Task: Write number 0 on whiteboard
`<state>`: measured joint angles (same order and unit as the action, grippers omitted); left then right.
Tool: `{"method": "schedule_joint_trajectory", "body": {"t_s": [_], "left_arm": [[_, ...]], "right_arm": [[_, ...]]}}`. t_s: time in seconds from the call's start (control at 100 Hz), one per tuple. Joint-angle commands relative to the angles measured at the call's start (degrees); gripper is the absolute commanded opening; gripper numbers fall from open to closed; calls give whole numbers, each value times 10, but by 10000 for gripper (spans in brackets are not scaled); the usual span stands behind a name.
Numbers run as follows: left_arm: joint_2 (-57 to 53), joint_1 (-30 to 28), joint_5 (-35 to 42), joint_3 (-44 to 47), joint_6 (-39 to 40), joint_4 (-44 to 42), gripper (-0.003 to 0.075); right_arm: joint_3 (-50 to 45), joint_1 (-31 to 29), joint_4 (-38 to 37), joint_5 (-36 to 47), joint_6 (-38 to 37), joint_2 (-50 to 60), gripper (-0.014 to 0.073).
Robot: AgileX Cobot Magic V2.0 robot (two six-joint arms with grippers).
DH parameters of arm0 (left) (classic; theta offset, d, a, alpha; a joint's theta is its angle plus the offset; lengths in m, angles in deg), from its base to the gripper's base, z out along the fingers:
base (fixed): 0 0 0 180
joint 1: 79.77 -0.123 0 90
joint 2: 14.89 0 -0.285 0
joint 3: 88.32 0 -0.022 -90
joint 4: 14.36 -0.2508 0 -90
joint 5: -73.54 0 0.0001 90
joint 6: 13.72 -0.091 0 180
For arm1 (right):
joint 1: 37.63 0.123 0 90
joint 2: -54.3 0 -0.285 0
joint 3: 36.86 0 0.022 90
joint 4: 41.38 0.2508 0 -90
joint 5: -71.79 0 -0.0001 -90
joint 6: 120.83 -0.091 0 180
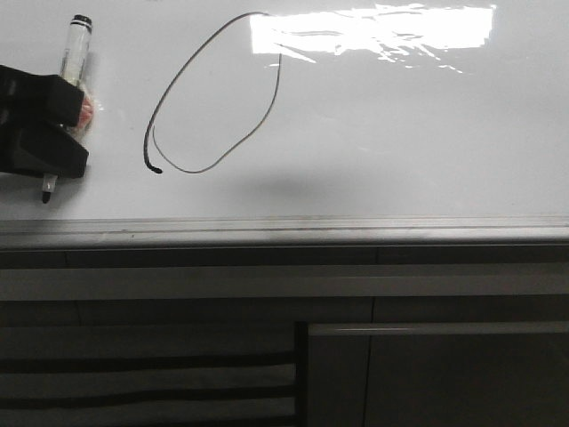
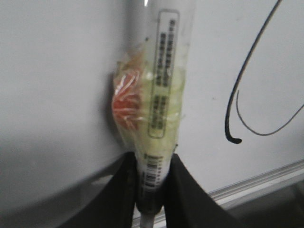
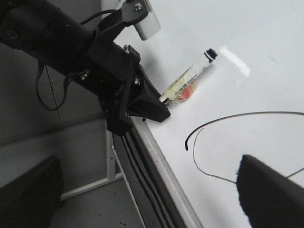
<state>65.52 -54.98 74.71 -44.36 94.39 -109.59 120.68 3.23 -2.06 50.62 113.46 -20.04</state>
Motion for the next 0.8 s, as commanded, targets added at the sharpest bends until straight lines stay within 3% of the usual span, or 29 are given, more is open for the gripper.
{"method": "schedule_joint_trajectory", "body": {"t_s": [0.0, 0.37, 0.56, 0.79], "left_arm": [[5, 2, -30, -20, 11, 10, -20], [15, 2, -19, -74, 11, 10, -20], [15, -19, 76, -74, 11, 10, -20], [15, -132, 231, -74, 13, 10, -20]], "right_arm": [[18, 1, 12, 26, 3, 15, 651], [17, 1, 12, 4, 3, 15, 651], [17, 1, 12, -11, 3, 15, 651], [17, 1, 12, -17, 3, 15, 651]]}}
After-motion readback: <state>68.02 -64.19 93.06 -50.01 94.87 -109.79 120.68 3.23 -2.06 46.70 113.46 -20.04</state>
